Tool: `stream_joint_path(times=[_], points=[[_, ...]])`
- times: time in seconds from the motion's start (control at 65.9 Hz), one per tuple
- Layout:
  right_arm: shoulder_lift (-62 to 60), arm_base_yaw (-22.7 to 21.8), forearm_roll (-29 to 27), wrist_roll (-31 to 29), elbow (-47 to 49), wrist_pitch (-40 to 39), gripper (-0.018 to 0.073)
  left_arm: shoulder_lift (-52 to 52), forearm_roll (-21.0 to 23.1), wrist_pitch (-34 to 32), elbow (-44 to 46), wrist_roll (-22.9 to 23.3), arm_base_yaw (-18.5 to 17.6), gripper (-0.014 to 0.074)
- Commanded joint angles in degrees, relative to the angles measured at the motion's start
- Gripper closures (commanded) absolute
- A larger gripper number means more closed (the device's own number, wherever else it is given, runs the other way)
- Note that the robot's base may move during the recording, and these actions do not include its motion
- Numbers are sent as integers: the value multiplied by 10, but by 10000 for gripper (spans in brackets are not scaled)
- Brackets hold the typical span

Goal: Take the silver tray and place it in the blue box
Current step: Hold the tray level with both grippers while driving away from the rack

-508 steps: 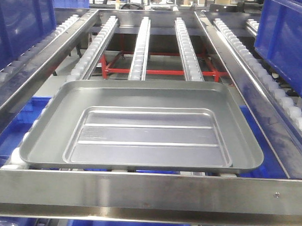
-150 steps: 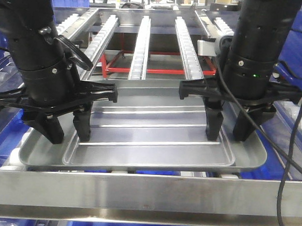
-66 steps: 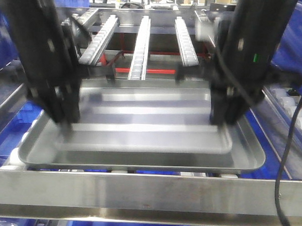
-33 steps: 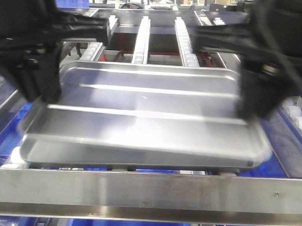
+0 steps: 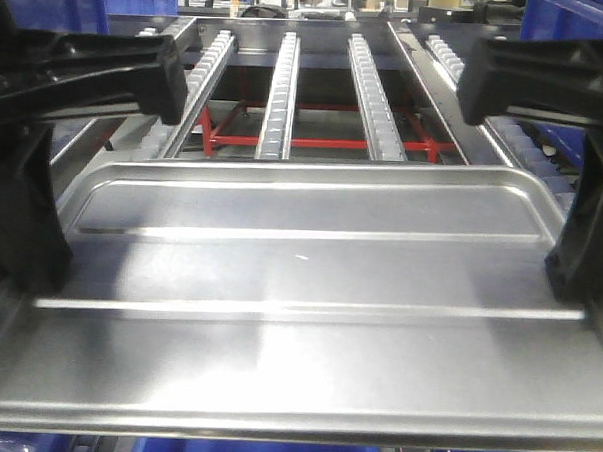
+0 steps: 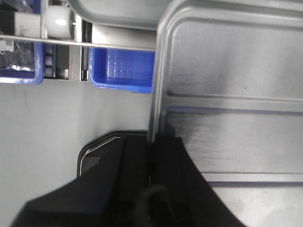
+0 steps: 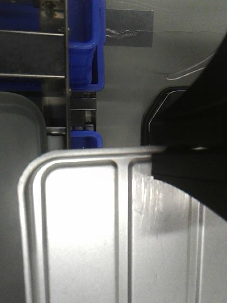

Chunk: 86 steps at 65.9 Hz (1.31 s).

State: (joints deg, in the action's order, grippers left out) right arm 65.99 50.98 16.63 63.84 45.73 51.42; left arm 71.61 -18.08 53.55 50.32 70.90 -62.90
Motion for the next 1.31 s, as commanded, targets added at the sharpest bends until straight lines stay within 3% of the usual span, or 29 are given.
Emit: stream_joint_path(times=[0.0,1.29], points=[[-15,2,28,7,14,-21,508,-17,-16,-15,13,12,-5,693],[-15,2,31,-22,14,0,508,-17,-28,-15,13,12,-5,700]])
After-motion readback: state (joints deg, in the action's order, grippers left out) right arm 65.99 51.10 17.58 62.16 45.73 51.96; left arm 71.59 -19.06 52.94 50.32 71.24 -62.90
